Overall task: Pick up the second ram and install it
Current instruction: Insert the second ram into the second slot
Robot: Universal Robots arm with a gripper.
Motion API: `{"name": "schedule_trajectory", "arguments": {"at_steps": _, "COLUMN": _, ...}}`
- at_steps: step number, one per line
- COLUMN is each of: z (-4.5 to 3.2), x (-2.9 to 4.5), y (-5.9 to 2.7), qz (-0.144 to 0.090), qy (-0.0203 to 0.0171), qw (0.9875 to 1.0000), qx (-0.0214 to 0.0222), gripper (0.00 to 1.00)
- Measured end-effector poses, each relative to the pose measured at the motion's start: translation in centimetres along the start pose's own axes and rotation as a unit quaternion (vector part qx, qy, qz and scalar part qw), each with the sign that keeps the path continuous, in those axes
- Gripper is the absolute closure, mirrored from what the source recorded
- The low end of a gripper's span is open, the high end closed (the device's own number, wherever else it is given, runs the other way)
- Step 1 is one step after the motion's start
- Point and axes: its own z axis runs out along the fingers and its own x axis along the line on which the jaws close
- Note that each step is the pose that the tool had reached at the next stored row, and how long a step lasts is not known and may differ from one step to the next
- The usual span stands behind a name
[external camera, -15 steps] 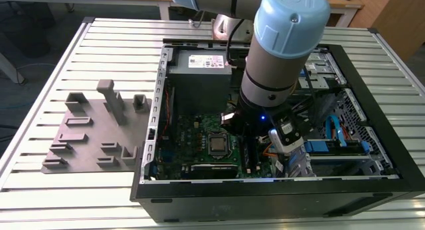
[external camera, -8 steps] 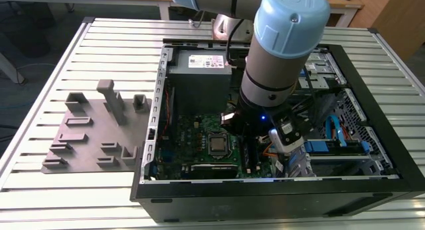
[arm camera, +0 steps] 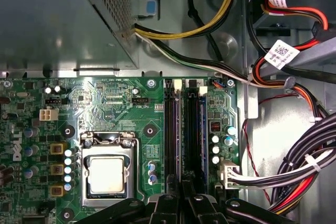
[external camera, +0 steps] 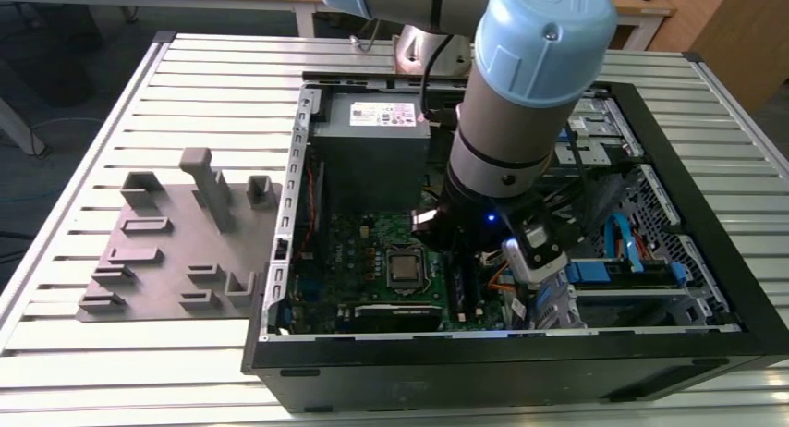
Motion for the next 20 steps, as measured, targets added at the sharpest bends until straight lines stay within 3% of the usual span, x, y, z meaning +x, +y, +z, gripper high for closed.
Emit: {"name": "schedule_trajectory", "arguments": {"at_steps": 20, "z": 0.71, "x": -0.13, "y": -0.04, "qz": -0.004, "qy": 0.0009, "qw": 1.0000, "qx": 0.0001, "gripper": 0.89}}
